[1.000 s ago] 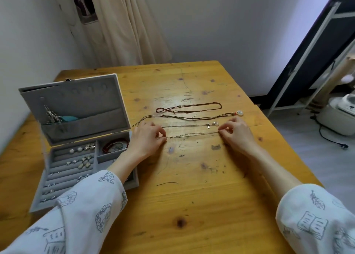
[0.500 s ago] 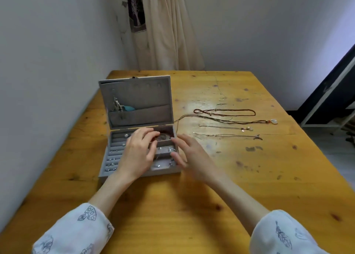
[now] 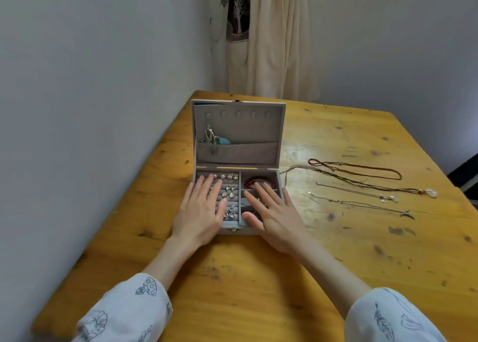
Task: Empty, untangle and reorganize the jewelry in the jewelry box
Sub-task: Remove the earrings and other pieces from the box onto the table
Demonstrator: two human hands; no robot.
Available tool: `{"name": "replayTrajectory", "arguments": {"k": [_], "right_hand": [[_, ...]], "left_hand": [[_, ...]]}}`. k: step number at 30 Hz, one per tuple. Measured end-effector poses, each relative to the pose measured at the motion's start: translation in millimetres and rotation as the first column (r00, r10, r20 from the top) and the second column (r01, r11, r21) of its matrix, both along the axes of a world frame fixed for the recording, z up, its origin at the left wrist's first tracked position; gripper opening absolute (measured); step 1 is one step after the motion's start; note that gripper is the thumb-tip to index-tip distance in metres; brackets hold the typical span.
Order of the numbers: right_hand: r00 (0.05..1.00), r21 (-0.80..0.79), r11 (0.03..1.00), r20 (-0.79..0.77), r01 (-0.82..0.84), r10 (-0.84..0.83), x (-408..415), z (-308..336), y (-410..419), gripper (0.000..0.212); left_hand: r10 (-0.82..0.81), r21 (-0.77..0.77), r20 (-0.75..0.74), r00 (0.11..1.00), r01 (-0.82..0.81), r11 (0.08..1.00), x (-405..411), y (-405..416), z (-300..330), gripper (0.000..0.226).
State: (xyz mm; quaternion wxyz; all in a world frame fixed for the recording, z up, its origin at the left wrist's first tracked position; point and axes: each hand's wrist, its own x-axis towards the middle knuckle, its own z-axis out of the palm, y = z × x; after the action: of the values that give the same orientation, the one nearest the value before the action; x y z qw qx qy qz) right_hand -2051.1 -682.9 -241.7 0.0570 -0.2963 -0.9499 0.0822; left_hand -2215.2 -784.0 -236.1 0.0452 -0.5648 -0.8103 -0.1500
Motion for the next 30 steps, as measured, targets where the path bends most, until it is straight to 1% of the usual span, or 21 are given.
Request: {"name": "replayTrajectory", "arguments": {"k": [7, 10, 15, 16, 17, 18, 20, 21, 22, 24, 26, 28, 30], "right_hand": [[1.000, -0.001, 1.000, 0.002, 0.007, -0.007, -34.3, 1.3, 31.9, 0.059], [1.000, -0.002, 1.000, -0.016, 0.015, -0.015, -48.3, 2.0, 46.5, 0.058], [0.999, -0.016, 1.000, -0.028, 0.016, -0.017, -65.0, 3.5, 64.9, 0.058], [0.999, -0.018, 1.000, -0.036, 0.019, -0.019, -66.4, 3.4, 66.3, 0.057], [0.999, -0.020, 1.000, -0.045, 0.021, -0.021, -67.2, 3.0, 67.0, 0.057], [0.998, -0.021, 1.000, -0.052, 0.023, -0.024, -67.4, 2.3, 67.4, 0.057], [0.997, -0.023, 0.999, -0.070, 0.029, -0.030, -67.0, 0.7, 67.7, 0.057], [0.996, -0.025, 0.999, -0.081, 0.032, -0.034, -67.0, 0.0, 67.7, 0.057], [0.995, -0.025, 0.999, -0.088, 0.033, -0.035, -67.0, -0.3, 67.8, 0.057], [0.995, -0.025, 0.999, -0.092, 0.030, -0.032, -67.1, -0.8, 68.1, 0.057], [0.995, -0.029, 0.999, -0.091, 0.027, -0.030, -66.6, -1.3, 68.5, 0.057], [0.995, -0.030, 0.999, -0.093, 0.026, -0.029, -66.2, -1.4, 68.8, 0.058], [0.995, -0.029, 0.999, -0.098, 0.027, -0.029, -65.9, -1.7, 68.7, 0.058]], "left_hand": [[0.035, -0.036, -0.015, 0.999, -0.035, 0.999, -32.8, 32.5, 1.3, 0.055], [0.050, -0.028, -0.034, 0.998, -0.051, 0.998, -45.8, 47.2, 1.0, 0.056], [0.054, -0.010, -0.025, 0.998, -0.054, 0.998, -61.6, 64.1, 0.4, 0.055], [0.044, -0.001, -0.003, 0.999, -0.044, 0.999, -63.1, 66.1, 1.2, 0.055], [0.037, 0.012, 0.048, 0.998, -0.038, 0.999, -64.8, 67.7, 2.9, 0.055], [0.040, 0.036, 0.147, 0.988, -0.046, 0.998, -66.6, 69.2, 6.1, 0.054], [0.040, 0.147, 0.391, 0.919, -0.105, 0.984, -72.5, 73.4, 18.0, 0.047], [0.039, 0.219, 0.447, 0.894, -0.151, 0.964, -77.1, 77.4, 26.5, 0.041], [0.060, 0.276, 0.449, 0.891, -0.203, 0.939, -82.1, 83.5, 36.0, 0.036], [0.141, 0.355, 0.388, 0.911, -0.289, 0.889, -91.3, 101.2, 56.0, 0.029], [0.198, 0.403, 0.364, 0.910, -0.345, 0.848, -94.9, 123.4, 73.7, 0.028], [0.242, 0.402, 0.413, 0.878, -0.414, 0.817, -94.1, 143.5, 84.0, 0.032], [0.314, 0.382, 0.470, 0.825, -0.511, 0.770, -93.4, 157.4, 87.1, 0.038]]}}
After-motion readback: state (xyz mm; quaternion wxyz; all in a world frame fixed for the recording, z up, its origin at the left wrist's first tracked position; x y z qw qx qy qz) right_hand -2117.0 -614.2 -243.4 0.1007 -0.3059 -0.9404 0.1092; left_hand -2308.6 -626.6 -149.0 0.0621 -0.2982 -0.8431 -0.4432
